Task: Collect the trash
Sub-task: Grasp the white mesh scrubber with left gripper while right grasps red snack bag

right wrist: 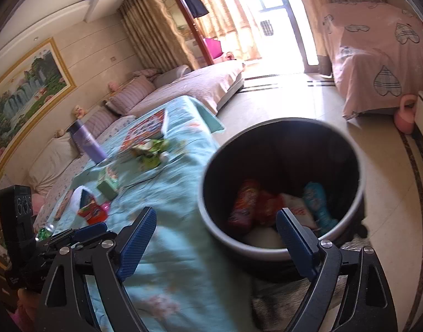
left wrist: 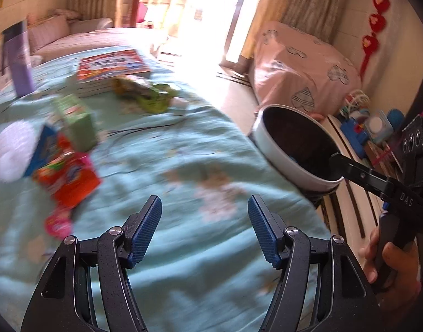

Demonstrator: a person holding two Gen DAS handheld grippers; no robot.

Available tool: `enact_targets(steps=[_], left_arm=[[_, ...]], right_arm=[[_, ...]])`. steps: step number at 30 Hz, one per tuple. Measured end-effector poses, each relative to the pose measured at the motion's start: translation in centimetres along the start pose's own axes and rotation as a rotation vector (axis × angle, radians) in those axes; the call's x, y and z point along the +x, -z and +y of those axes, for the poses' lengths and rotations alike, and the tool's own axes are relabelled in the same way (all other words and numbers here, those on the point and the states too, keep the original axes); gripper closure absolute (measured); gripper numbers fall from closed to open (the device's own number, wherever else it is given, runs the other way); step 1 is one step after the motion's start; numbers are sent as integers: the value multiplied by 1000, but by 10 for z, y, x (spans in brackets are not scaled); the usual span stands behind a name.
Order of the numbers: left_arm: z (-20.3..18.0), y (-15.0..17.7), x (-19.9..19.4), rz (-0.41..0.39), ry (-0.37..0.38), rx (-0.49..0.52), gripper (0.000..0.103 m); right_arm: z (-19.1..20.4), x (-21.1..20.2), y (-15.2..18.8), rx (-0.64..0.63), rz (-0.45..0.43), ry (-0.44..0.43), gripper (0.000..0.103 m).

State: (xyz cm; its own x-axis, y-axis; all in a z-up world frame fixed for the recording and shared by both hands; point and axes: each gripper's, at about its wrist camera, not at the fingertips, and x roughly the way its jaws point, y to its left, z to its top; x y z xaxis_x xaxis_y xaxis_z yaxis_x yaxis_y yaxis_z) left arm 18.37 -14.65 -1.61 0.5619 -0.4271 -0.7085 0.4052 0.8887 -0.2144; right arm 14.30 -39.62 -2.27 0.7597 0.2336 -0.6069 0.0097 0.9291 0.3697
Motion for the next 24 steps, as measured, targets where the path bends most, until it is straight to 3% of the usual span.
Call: enact_targets(steps=[12,24], left_arm=[[98,39,-42,-20,-134,-171,37],[153,47,-59,-36,-214,-248,37]], right_arm=[[95,44,41,-119,130,-135,12],[158,75,51,-192,180,-208,12]])
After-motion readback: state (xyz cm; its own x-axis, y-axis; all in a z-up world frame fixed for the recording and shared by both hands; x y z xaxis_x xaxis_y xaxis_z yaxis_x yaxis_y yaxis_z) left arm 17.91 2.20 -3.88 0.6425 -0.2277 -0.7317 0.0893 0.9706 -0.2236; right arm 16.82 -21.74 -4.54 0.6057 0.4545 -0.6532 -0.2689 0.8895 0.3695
